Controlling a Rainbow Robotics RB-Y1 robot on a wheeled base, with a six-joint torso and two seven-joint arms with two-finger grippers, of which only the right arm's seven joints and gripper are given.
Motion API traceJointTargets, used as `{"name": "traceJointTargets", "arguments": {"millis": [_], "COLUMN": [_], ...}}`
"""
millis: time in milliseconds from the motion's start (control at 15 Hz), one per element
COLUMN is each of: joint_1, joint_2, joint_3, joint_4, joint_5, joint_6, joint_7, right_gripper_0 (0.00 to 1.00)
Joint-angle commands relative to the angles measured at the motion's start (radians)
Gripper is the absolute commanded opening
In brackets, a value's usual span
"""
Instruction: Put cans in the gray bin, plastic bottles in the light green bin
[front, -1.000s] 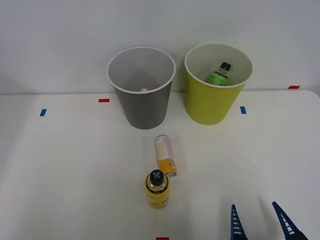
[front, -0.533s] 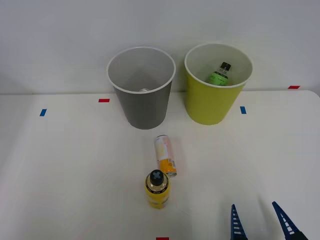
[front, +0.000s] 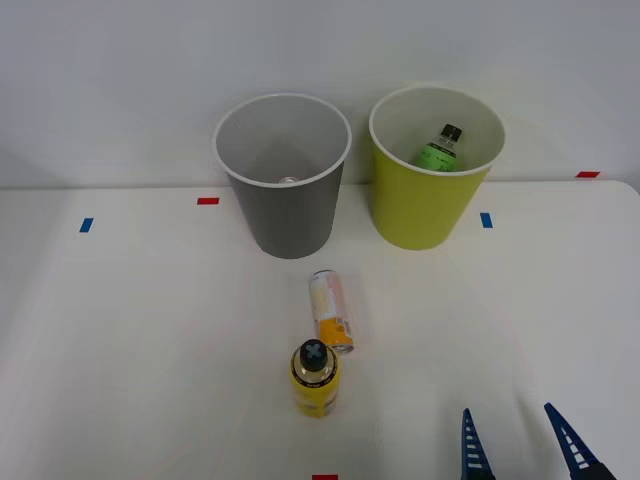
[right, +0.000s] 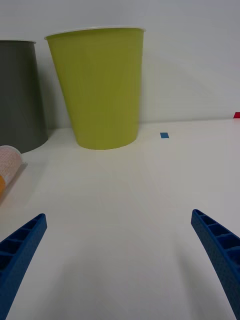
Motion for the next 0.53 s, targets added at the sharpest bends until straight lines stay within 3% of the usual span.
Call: {"name": "traceJointTargets", "arguments": {"millis": [67,533], "joint_1": [0.000,0.000], "joint_2": [0.000,0.000], "joint_3": [0.000,0.000], "joint_4": [0.000,0.000], "joint_5": [0.000,0.000], "joint_6": [0.000,0.000], "joint_7": [0.000,0.000], "right_gripper_0": [1.00,1.00]}}
